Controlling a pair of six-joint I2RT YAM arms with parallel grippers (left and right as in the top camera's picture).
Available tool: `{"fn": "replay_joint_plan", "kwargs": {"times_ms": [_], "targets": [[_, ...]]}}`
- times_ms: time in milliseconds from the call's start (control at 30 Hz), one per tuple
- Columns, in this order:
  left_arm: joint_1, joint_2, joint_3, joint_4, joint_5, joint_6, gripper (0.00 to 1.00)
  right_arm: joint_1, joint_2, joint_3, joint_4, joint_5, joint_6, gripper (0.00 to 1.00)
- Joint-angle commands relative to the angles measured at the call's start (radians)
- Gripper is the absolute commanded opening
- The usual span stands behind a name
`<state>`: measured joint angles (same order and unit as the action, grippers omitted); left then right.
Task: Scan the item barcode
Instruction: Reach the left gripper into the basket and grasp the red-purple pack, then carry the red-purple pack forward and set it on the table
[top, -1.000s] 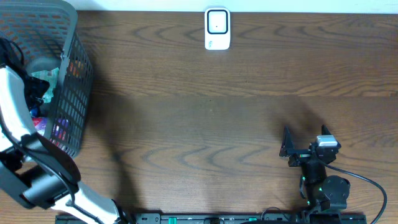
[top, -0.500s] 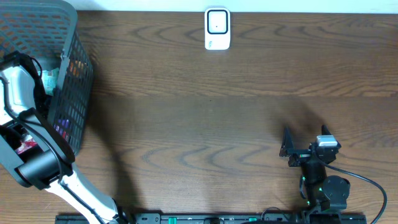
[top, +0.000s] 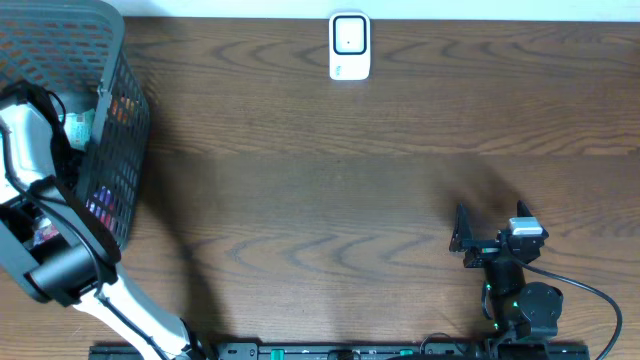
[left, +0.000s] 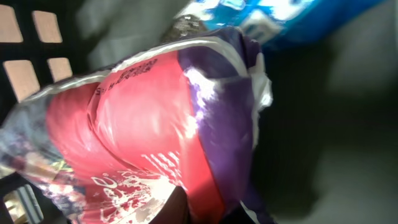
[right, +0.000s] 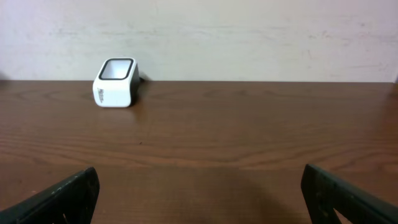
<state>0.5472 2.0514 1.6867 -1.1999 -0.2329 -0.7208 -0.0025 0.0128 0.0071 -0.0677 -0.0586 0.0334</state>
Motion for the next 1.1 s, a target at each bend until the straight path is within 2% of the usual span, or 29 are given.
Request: {"fn": "replay_joint_plan", "kwargs": {"times_ms": [0,367,500,667,900,1067], "targets": [[-0.001,-0.161,0.068,0.004,0.108,0.028,0.07,0.009,-0.004,-0.002,-0.004,0.001,-0.005,0.99],[-0.021,-0.714,0.071,0.174,0.132,0.034,0.07,0.009,-0.003,-0.002,-0.004,0.001,-0.005,0.99],[-0.101,-0.842,0.071,0.257,0.283,0.165,0.07,0.009,-0.003,-0.002,-0.004,0.001,-0.005,0.99],[-0.319,-0.921,0.071,0.336,0.534,0.306,0.07,0.009,-0.003,-0.002,-0.004,0.001,-0.005,0.99],[-0.717,-0.885,0.069,0.344,0.531,0.4,0.07,0.009,-0.003,-0.002,-0.004,0.001,-0.005,0.99],[-0.925,-0.784,0.069,0.346,0.508,0.444,0.07,0.009,-0.003,-0.002,-0.004,0.0,-0.005,0.99]]}}
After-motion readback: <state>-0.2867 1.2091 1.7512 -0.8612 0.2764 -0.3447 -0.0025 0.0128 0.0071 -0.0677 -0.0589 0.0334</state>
